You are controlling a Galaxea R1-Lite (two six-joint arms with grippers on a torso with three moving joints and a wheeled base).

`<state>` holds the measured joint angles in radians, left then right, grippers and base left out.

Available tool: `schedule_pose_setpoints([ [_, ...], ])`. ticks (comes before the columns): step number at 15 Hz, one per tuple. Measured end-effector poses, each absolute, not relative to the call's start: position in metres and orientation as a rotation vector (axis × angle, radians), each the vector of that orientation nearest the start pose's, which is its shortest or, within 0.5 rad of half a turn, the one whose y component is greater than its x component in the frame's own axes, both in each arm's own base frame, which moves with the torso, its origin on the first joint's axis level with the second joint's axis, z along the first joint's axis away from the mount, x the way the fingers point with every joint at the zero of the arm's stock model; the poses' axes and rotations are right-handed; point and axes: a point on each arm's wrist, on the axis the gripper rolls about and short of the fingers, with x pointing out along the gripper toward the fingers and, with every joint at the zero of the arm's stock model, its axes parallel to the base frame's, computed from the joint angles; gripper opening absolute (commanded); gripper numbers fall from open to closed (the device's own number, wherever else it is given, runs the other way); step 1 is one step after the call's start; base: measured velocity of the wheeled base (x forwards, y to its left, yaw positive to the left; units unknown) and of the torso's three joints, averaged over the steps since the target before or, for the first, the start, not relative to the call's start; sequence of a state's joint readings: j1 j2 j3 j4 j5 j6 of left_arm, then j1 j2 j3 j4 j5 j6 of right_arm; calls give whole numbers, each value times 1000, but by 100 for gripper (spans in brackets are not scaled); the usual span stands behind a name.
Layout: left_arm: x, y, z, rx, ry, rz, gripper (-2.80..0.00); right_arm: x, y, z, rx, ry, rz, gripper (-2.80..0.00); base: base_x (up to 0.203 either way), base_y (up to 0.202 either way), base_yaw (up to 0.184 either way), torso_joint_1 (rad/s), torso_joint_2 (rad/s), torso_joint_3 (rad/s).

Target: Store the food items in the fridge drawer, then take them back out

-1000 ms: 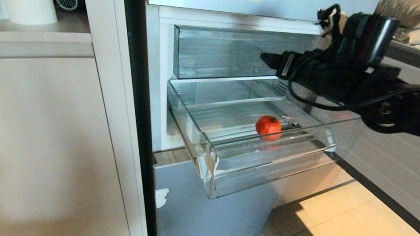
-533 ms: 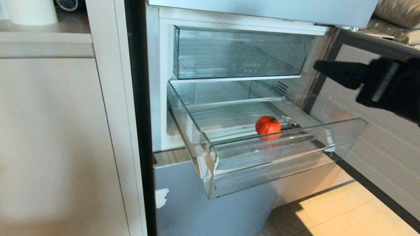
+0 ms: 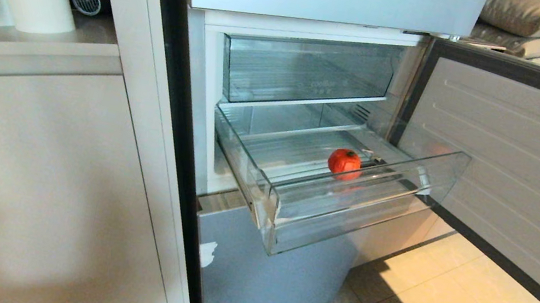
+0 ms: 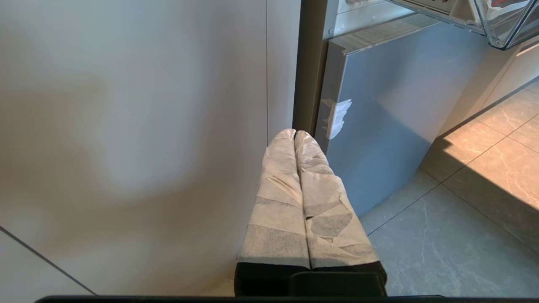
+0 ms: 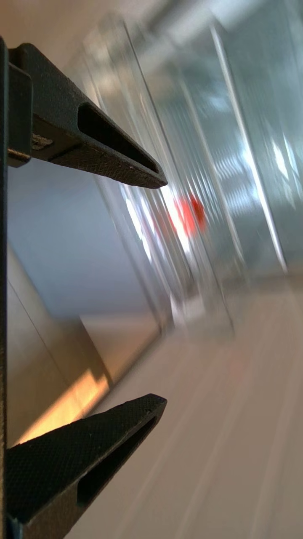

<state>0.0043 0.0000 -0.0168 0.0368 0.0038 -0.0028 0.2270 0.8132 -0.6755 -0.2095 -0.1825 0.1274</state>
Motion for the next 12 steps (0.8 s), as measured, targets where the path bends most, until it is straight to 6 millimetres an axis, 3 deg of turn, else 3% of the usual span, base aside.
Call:
schedule_pose_setpoints([
  [2,-24,0,76,-3,20,8,-280,44,3,257,137,-99,-14,0,0,0,0,0,0,0],
  [5,-24,0,76,-3,20,7,-280,11,-3,195,78,-21,-72,0,0,0,0,0,0,0],
  [8,-24,0,76,-3,20,8,-280,5,-3,128,-8,89,-80,0,0,0,0,0,0,0],
  [12,-24,0,76,-3,20,8,-280,-4,0,85,-71,189,-27,0,0,0,0,0,0,0],
])
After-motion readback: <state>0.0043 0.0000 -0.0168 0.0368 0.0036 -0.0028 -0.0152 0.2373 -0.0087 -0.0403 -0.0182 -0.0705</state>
